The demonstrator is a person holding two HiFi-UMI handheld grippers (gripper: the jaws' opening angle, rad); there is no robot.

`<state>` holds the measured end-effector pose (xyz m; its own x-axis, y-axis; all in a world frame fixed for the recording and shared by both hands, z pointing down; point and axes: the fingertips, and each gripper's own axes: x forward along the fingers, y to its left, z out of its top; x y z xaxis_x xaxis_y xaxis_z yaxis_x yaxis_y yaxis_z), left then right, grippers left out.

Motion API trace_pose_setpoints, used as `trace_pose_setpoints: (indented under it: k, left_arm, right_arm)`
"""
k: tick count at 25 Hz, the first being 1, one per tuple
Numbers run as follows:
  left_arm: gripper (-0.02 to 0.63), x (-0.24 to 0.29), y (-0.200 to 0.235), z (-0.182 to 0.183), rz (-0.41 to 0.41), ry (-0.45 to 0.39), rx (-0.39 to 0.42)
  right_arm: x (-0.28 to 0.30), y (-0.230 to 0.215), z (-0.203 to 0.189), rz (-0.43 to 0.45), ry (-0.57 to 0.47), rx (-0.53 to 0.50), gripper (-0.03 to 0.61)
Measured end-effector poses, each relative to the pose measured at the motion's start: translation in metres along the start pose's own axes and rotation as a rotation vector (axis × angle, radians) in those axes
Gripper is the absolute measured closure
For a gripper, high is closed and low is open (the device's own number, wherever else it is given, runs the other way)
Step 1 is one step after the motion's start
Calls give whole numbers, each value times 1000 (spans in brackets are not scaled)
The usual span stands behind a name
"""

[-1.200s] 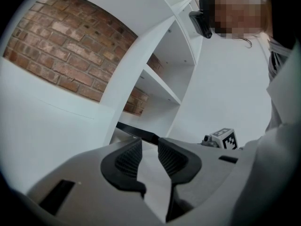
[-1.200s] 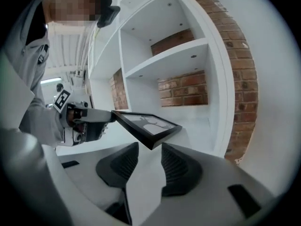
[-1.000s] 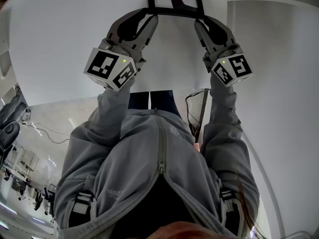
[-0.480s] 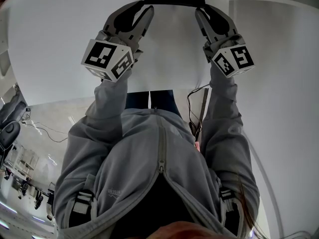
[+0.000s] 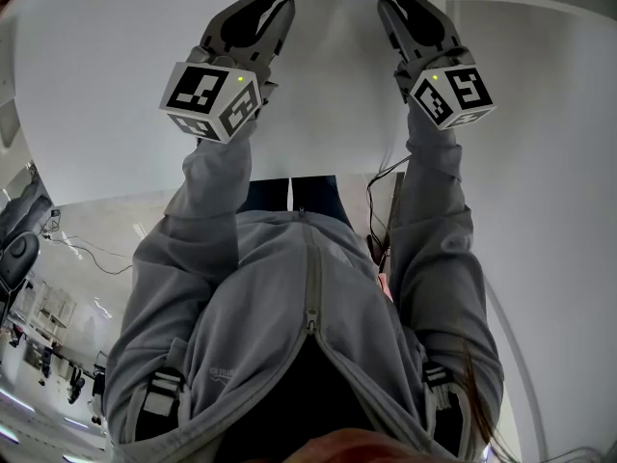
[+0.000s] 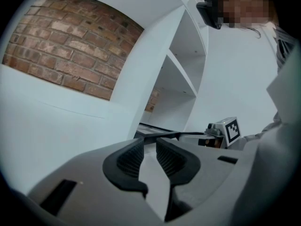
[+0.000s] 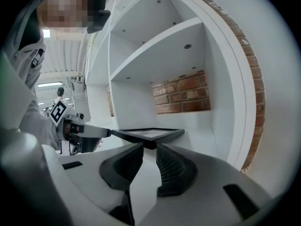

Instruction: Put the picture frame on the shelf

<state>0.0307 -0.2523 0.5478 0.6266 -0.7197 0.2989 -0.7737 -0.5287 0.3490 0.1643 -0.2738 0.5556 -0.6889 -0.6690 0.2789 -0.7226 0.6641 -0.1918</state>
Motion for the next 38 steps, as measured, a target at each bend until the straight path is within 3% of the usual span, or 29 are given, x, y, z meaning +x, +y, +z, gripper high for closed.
trace_pose_setpoints:
  k: [11,38]
  left_arm:
    - [531,-3,7,-4,28,15,-22]
    - [551,-15,-1,-3,16,29,9]
  right_arm:
    - [28,-15,-5,-69,52,2,474]
    - [54,-23,-39,-349,359,-147,474]
